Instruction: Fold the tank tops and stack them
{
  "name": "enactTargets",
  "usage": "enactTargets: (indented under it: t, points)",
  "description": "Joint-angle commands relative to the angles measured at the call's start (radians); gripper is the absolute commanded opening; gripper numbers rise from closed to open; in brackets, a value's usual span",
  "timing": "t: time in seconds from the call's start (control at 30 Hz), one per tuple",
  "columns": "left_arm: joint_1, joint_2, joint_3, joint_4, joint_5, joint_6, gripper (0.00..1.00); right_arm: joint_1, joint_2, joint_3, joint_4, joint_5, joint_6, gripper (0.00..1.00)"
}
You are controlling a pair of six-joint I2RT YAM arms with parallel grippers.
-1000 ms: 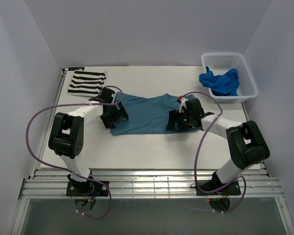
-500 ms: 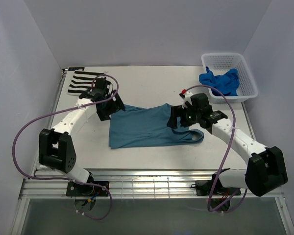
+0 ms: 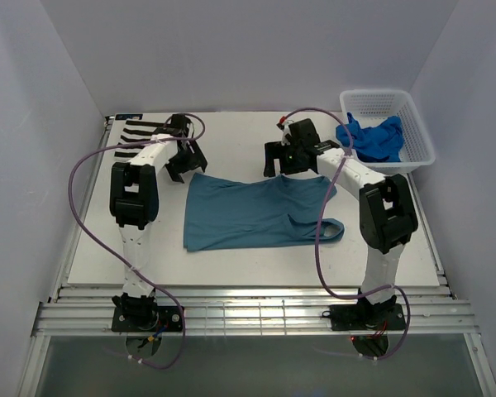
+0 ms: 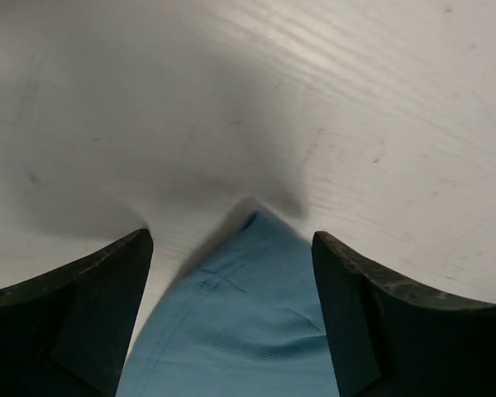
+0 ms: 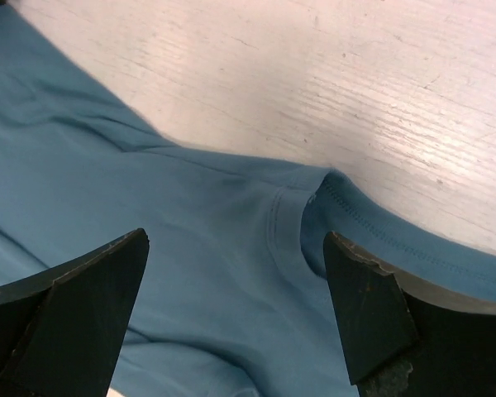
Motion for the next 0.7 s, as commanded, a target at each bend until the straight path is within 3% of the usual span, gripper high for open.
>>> enactTargets:
  t: [0.0, 0.13, 0.2, 0.23, 0.3, 0.33, 0.4, 0.47, 0.5, 0.53, 0.6, 0.63, 0.67]
  points:
    - [-0.006, 0.027, 0.077, -0.020, -0.004, 0.032, 0.86, -0.001, 0.053, 0.104, -0.028, 0.017, 0.008, 0.93]
    - [-0.008, 0.088, 0.099, -0.020, 0.013, 0.033, 0.72, -0.001, 0.085, 0.101, -0.016, -0.008, 0.031, 1.00]
    - [-0.006, 0.094, 0.079, -0.019, 0.034, 0.032, 0.61, -0.001, 0.097, 0.098, -0.025, -0.016, 0.039, 0.94]
    - [-0.006, 0.088, 0.062, -0.006, 0.050, 0.030, 0.49, 0.001, 0.099, 0.092, -0.025, -0.016, 0.050, 0.91]
    - [-0.006, 0.055, -0.011, 0.018, 0.099, 0.033, 0.43, 0.001, 0.097, 0.072, -0.013, -0.011, 0.059, 0.90]
    - [-0.006, 0.039, -0.039, 0.038, 0.099, 0.018, 0.30, -0.001, 0.096, 0.064, -0.010, -0.009, 0.067, 0.89]
    - [-0.006, 0.001, -0.102, 0.082, 0.125, 0.015, 0.17, -0.001, 0.096, 0.044, 0.005, -0.012, 0.073, 0.89]
    - [-0.006, -0.036, -0.159, 0.133, 0.134, 0.021, 0.00, 0.001, 0.100, 0.033, 0.019, -0.017, 0.076, 0.81]
    - [-0.008, -0.040, -0.159, 0.133, 0.128, 0.026, 0.00, -0.001, 0.105, 0.035, 0.019, -0.017, 0.078, 0.77]
    - [-0.008, -0.051, -0.158, 0.135, 0.120, 0.030, 0.00, -0.001, 0.108, 0.038, 0.018, -0.017, 0.078, 0.65]
    - [-0.008, -0.067, -0.153, 0.135, 0.104, 0.035, 0.00, -0.001, 0.117, 0.056, 0.004, -0.011, 0.085, 0.53]
    - [-0.006, -0.080, -0.153, 0.136, 0.097, 0.035, 0.00, -0.001, 0.117, 0.061, 0.001, -0.006, 0.087, 0.40]
    - [-0.006, -0.112, -0.162, 0.144, 0.093, 0.033, 0.00, 0.001, 0.113, 0.062, -0.001, -0.002, 0.088, 0.34]
